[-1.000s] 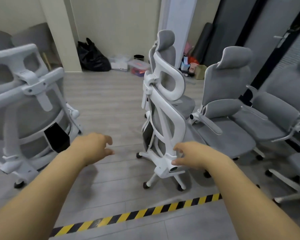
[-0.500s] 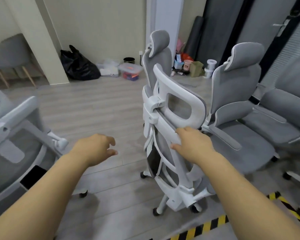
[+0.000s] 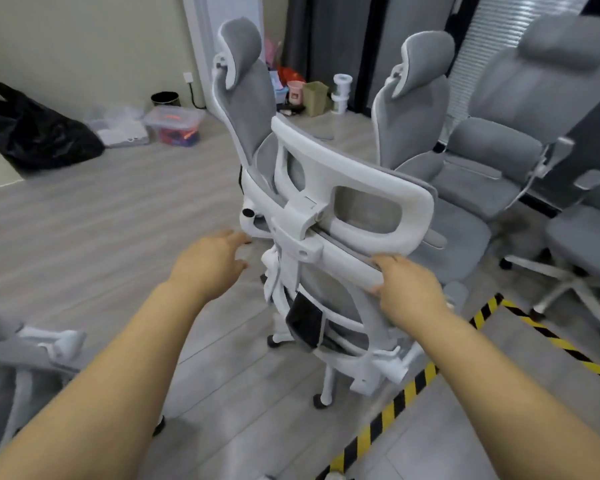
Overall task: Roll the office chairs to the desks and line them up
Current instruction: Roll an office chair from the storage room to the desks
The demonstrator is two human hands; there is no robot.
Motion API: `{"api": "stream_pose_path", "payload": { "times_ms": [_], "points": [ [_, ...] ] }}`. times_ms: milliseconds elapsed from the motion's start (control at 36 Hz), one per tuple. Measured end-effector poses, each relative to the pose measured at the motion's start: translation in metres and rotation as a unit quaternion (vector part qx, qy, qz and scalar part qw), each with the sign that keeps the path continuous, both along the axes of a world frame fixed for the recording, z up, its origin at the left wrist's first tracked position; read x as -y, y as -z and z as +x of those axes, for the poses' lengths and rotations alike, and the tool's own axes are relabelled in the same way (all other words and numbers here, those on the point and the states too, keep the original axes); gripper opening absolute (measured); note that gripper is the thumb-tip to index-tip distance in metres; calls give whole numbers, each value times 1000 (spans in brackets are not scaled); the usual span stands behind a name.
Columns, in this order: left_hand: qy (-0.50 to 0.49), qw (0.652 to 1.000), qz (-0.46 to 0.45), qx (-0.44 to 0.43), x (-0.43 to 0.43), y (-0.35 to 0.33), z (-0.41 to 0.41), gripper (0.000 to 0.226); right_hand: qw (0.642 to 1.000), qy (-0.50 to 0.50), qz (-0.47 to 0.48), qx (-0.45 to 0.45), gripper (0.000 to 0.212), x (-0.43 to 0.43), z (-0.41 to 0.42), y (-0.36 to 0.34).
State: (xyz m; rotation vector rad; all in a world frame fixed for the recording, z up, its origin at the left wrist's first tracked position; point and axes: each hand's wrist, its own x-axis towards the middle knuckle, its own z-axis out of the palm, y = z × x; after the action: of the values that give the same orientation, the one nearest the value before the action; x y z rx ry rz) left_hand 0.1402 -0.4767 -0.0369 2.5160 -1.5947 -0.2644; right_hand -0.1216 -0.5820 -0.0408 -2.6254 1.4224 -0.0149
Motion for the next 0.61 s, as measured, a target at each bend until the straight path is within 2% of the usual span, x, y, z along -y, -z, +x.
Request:
{"api": "stream_pose_path", "payload": {
  "times_ms": [306, 611],
  "points": [
    [181, 977, -112, 6, 16, 17, 26, 64, 983, 173, 34, 43, 43, -52, -25, -2],
    [304, 935, -179, -36, -8, 32, -19, 43, 962, 244, 24, 117, 36, -140, -93, 7]
  ]
}}
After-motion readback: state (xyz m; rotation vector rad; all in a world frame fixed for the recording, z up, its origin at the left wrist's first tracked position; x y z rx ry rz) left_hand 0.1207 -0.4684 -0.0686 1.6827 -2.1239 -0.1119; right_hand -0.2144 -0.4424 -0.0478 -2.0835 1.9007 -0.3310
